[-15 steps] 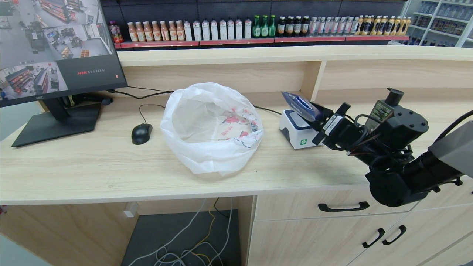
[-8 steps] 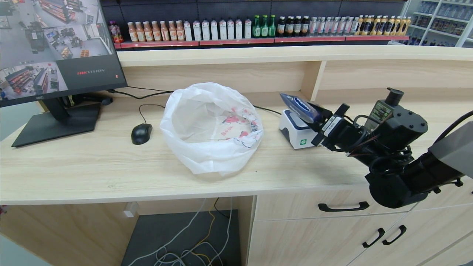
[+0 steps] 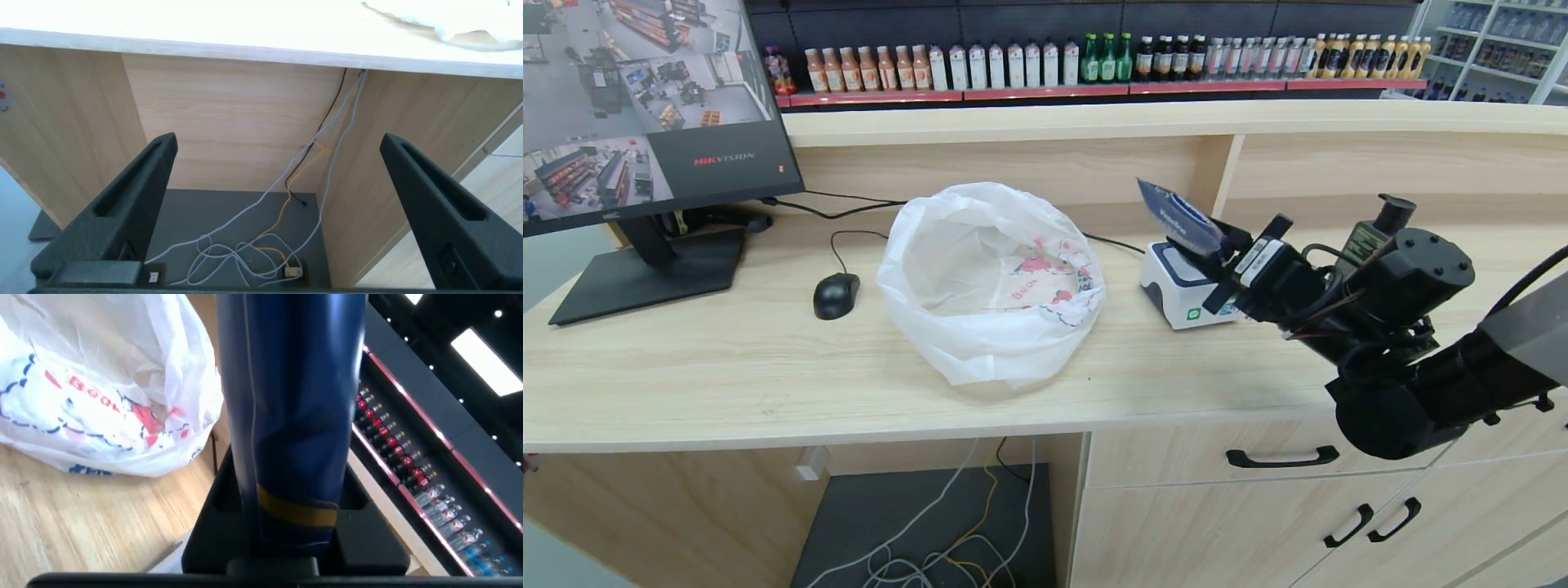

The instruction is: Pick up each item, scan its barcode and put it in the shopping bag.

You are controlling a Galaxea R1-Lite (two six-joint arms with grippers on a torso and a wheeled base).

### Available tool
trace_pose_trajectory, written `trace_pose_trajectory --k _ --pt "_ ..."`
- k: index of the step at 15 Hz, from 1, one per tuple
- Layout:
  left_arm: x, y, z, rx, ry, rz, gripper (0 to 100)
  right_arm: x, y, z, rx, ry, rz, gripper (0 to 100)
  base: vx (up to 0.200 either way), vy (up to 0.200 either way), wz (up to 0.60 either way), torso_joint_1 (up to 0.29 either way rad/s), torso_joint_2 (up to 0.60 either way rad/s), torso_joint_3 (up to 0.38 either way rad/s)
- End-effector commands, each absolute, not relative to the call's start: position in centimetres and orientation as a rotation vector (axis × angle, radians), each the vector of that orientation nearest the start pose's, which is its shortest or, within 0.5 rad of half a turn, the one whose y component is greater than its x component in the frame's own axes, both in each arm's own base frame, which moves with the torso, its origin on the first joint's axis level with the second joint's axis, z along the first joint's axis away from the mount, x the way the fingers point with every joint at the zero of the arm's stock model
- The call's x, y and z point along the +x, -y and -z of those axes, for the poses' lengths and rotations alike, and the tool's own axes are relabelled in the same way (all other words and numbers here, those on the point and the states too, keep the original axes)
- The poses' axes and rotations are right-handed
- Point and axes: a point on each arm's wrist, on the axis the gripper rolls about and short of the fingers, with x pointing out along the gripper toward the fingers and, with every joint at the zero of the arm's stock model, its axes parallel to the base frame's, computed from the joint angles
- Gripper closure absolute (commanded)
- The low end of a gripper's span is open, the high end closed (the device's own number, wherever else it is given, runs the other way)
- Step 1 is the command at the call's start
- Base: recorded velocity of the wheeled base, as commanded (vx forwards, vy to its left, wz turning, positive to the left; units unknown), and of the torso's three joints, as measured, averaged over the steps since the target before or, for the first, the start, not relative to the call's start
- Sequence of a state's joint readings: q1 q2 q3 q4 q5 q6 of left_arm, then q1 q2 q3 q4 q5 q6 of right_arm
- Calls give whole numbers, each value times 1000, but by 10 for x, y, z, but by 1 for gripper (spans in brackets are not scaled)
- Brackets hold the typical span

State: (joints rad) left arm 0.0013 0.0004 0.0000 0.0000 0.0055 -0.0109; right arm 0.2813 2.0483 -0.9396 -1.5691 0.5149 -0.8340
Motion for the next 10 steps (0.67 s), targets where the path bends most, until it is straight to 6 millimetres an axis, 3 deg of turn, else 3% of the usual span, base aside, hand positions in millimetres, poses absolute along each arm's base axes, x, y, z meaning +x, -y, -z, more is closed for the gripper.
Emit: trace_pose_trajectory --k 1,7,10 --pt "-23 0 -75 -12 0 -8 0 342 -113 -211 -768 789 -483 100 0 0 0 0 0 0" --pt "-23 0 -75 -12 0 -8 0 309 -109 -253 -381 730 -304 100 0 0 0 0 0 0" --pt "-23 0 -75 -12 0 -8 0 301 -113 -253 -236 690 -314 100 0 0 0 0 0 0"
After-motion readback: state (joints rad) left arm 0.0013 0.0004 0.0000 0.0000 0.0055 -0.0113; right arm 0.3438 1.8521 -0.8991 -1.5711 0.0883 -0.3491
